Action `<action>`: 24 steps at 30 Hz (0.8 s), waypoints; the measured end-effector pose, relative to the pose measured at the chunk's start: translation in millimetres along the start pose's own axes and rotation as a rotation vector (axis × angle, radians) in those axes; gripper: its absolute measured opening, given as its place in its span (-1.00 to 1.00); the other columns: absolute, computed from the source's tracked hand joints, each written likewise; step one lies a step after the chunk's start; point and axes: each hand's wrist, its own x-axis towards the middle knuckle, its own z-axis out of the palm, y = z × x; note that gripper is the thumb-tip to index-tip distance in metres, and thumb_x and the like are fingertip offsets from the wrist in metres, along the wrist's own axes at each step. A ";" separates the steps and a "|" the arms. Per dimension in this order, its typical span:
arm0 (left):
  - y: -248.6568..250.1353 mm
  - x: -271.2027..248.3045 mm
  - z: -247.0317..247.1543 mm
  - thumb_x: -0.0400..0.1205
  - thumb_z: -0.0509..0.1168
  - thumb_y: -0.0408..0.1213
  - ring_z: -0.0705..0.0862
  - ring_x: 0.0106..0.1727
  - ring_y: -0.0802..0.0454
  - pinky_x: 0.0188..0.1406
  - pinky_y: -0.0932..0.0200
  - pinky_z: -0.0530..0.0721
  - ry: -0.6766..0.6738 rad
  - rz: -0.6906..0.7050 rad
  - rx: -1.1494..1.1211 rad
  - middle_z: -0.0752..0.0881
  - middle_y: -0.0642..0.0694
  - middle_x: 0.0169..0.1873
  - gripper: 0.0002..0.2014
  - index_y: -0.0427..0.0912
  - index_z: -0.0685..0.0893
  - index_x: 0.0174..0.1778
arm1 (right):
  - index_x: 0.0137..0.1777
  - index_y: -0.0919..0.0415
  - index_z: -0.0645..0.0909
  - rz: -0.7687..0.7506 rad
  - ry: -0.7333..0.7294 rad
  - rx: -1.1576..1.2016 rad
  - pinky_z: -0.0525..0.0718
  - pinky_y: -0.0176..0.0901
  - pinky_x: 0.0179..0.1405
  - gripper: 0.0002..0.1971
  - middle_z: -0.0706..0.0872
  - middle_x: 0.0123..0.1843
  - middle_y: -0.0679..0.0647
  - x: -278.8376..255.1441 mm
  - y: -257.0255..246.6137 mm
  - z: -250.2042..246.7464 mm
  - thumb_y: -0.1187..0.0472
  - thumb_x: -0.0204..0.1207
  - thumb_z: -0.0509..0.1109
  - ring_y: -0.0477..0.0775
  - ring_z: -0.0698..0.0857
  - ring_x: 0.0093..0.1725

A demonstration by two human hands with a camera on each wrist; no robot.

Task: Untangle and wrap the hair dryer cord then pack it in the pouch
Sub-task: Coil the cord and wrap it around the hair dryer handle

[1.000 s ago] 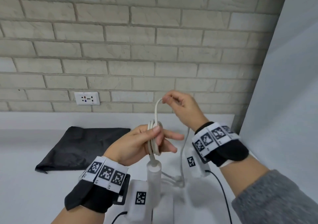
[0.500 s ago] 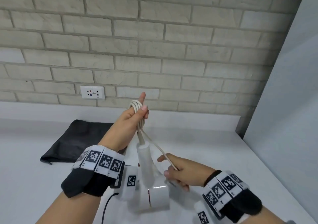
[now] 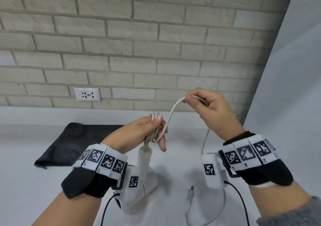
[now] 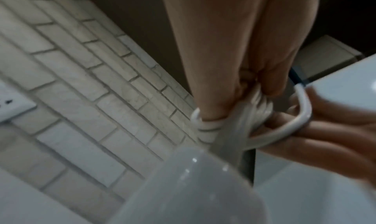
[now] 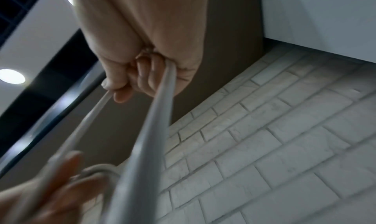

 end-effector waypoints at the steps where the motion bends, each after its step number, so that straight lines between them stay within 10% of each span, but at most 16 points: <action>1: -1.5 -1.0 1.5 0.66 -0.12 0.08 0.65 -0.37 0.02 -0.03 0.18 0.55 -0.059 0.002 -0.062 0.65 -0.03 -0.53 -0.53 -0.18 0.56 -0.16 | -0.22 0.18 0.64 0.028 0.031 0.011 0.37 -0.53 -0.47 -0.85 0.57 -0.51 -0.17 5.6 5.7 2.1 0.28 0.56 0.29 -0.25 0.47 -0.50; 4: -4.8 -2.8 6.7 0.63 -0.14 0.06 0.43 -0.57 0.09 0.19 0.03 0.56 -0.148 0.016 -0.190 0.39 0.08 -0.62 -0.53 -0.20 0.53 -0.21 | -0.26 0.08 0.54 0.156 0.015 0.106 0.37 -0.50 -0.54 -0.79 0.65 -0.35 -0.05 11.1 23.9 17.8 0.25 0.61 0.21 -0.23 0.47 -0.52; 8: -5.8 -5.6 8.6 0.63 0.09 -0.08 0.28 -0.62 0.18 -0.12 0.22 0.61 -0.182 0.065 -0.296 0.32 0.14 -0.64 -0.71 -0.13 0.47 -0.36 | -0.21 0.12 0.43 0.436 -0.147 0.466 0.61 -0.15 -0.35 -0.75 0.77 -0.06 0.17 2.9 41.9 47.3 0.04 0.65 0.08 0.08 0.68 -0.25; 12: -11.7 -6.7 1.7 0.57 0.24 -0.06 0.27 -0.66 0.21 -0.27 0.24 0.59 -0.165 0.075 -0.471 0.31 0.15 -0.67 -0.71 -0.12 0.44 -0.41 | -0.20 0.18 0.36 0.508 -0.222 0.759 0.69 0.02 -0.12 -0.57 0.70 -0.25 0.25 -10.6 53.6 61.9 -0.24 0.45 0.15 0.18 0.70 -0.23; 18: -17.2 -0.4 7.9 0.62 0.14 -0.12 0.32 -0.58 0.16 -0.20 0.24 0.68 0.115 0.073 -0.395 0.32 0.08 -0.61 -0.69 -0.18 0.58 -0.39 | -0.27 0.15 0.42 0.528 -0.082 0.835 0.51 -0.27 -0.57 -0.64 0.54 -0.58 0.02 -15.2 49.9 68.3 -0.10 0.58 0.05 -0.06 0.53 -0.57; 24: -25.5 0.8 16.4 0.57 0.12 -0.09 0.30 -0.58 0.19 -0.36 0.28 0.61 0.176 0.084 -0.434 0.32 0.12 -0.60 -0.71 -0.18 0.46 -0.39 | -0.25 0.16 0.41 0.634 -0.060 0.816 0.51 -0.22 -0.56 -0.69 0.54 -0.57 0.02 -21.9 63.3 74.5 0.02 0.66 0.05 0.00 0.54 -0.58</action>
